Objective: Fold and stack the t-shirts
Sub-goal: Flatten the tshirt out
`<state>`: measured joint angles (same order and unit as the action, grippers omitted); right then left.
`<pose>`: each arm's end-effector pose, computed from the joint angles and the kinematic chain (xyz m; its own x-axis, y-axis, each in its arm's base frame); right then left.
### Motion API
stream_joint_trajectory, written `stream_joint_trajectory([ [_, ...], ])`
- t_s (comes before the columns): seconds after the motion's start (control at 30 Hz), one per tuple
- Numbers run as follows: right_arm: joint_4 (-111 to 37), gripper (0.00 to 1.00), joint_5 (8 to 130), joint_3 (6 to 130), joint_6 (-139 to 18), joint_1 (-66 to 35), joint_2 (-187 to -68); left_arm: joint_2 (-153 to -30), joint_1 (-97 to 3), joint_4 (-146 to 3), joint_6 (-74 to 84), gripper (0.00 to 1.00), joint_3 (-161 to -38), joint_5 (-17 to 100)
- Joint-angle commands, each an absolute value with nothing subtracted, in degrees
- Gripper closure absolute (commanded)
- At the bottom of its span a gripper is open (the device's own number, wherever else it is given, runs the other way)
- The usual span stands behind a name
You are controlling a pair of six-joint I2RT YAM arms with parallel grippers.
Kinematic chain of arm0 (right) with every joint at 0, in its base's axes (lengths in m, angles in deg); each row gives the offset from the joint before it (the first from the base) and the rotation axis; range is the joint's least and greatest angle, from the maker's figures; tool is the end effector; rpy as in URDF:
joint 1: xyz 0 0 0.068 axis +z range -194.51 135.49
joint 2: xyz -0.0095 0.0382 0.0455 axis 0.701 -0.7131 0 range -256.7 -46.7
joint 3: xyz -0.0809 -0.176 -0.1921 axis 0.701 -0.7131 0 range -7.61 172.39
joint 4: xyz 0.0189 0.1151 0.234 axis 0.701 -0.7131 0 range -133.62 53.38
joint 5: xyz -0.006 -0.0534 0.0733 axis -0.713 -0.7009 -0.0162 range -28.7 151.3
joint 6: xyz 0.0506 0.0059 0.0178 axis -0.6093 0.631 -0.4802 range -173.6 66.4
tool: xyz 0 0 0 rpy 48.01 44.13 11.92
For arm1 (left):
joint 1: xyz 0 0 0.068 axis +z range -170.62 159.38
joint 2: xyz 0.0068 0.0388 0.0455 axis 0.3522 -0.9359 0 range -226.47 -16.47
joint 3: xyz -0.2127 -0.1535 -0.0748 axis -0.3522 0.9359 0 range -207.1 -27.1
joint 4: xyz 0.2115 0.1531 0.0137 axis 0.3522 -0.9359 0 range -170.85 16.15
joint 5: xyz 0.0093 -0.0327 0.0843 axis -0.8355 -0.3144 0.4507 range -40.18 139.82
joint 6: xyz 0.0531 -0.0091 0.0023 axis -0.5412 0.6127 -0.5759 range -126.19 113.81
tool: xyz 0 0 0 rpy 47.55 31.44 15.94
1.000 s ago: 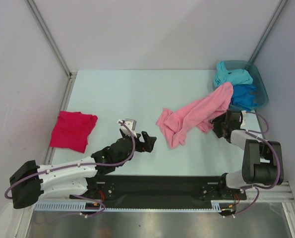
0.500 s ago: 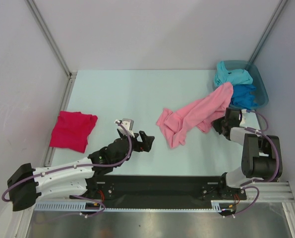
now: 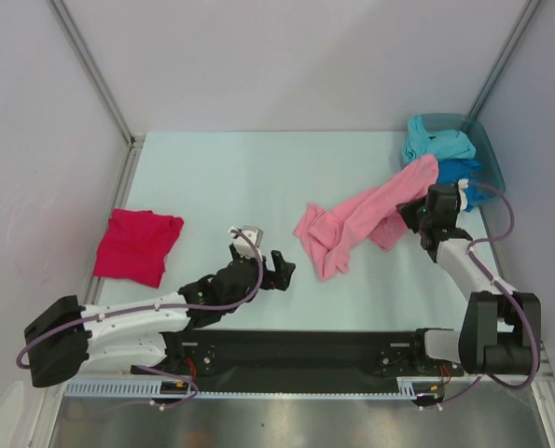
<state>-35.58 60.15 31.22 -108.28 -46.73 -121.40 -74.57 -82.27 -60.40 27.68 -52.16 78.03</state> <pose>0.2738 -0.0112 0.2106 -0.2850 0.8274 -0.4839 0.4975 0.5592 0.6631 0.1184 -0.1837 0.2189 -0.4466 -0.2066 -0.8705 0.3797 0.8373 -0.3935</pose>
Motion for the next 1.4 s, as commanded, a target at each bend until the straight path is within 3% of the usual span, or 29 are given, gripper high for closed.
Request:
stream_joint_trajectory([
  [0.0,-38.63,1.00,58.84,37.65,-105.20,-43.91,-116.32,-80.33,-81.88,-58.04,30.28,0.07,-53.56,73.92],
  [0.47,-42.60,1.00,54.97,56.37,-100.27,-34.84,-116.57,-88.98,-83.64,-54.34,32.92,0.08,-55.76,70.30],
  [1.0,-51.47,1.00,57.68,97.75,-96.93,-36.07,-133.72,-87.92,-84.78,-54.08,33.63,0.08,-54.00,71.09],
  [1.37,-39.96,1.00,70.35,99.70,-102.82,-38.97,-131.87,-90.82,-85.74,-53.02,33.54,0.08,-55.93,71.00],
])
